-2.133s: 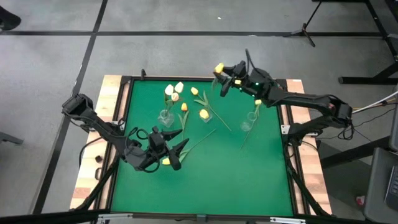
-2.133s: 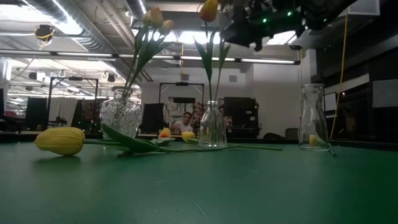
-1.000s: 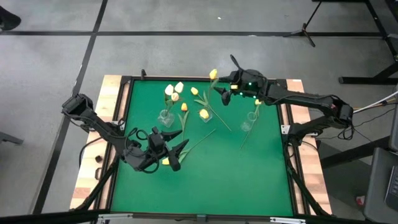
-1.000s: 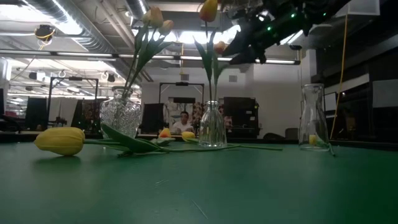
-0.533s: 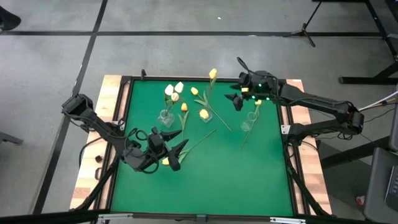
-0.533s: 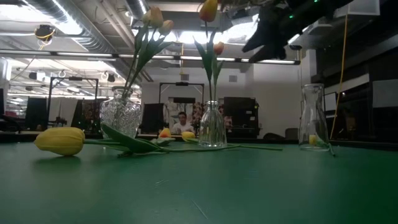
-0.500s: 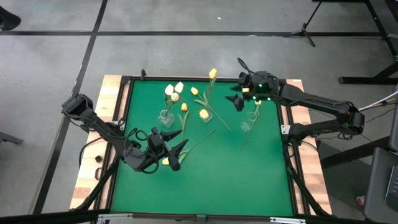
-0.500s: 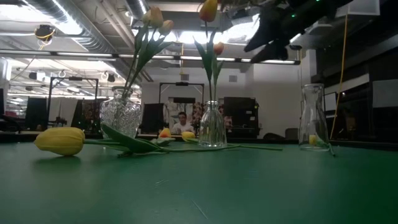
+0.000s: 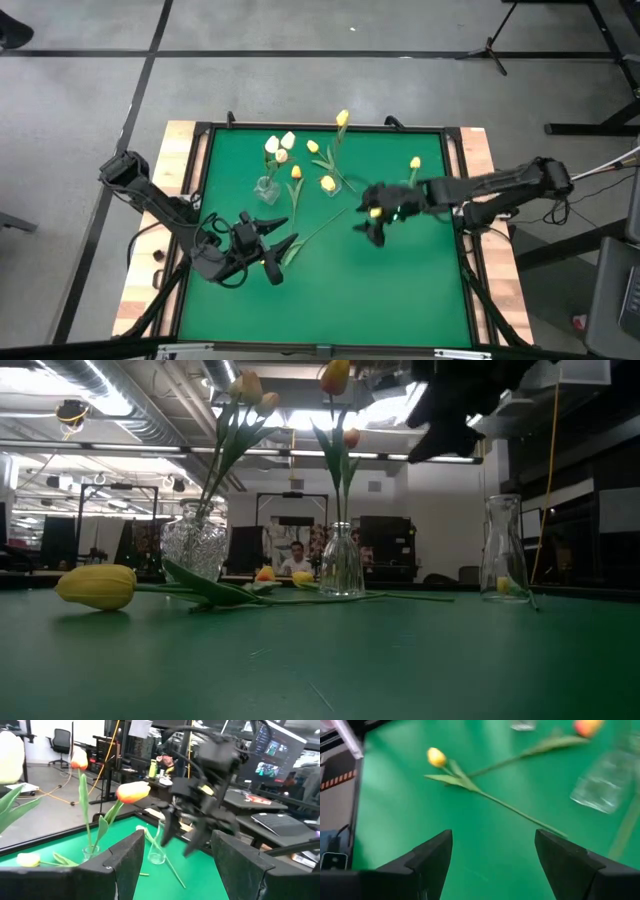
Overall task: Sort flowers into vase by color
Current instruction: Put the yellow with orange flower into the center transparent vase
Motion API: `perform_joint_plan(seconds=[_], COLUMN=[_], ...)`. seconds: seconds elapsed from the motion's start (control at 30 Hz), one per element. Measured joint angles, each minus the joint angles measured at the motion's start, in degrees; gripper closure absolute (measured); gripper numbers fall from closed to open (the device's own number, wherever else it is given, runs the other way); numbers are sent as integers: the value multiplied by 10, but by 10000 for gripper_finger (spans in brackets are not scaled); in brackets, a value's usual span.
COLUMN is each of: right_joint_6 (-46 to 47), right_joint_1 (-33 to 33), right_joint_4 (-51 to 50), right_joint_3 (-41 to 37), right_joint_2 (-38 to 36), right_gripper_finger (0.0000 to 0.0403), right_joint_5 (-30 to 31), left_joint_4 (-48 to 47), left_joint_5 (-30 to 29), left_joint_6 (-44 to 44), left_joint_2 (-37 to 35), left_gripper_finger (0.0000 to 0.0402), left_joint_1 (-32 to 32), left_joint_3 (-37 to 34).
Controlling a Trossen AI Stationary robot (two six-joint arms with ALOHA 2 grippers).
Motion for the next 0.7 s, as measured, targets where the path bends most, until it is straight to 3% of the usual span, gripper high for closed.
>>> perform_joint_plan(seconds=[0.1, 0.3, 0.7], right_joint_6=[-6, -110, -79], right_joint_1=[63, 139, 94], right_joint_4=[76, 235, 299], right_joint_3=[0, 1, 124], right_joint_2=[40, 130, 305], right_gripper_finger=[118, 118, 118], right_joint_5=[43, 52, 196], left_joint_4=[0, -3, -4], left_joint_5=[-19, -43, -82], left_joint_6=[2, 2, 2], left_joint_2=[0, 0, 0], left_gripper_finger=[175, 175, 175], left_joint_1=[-12, -31, -56], left_joint_3=[0, 0, 0])
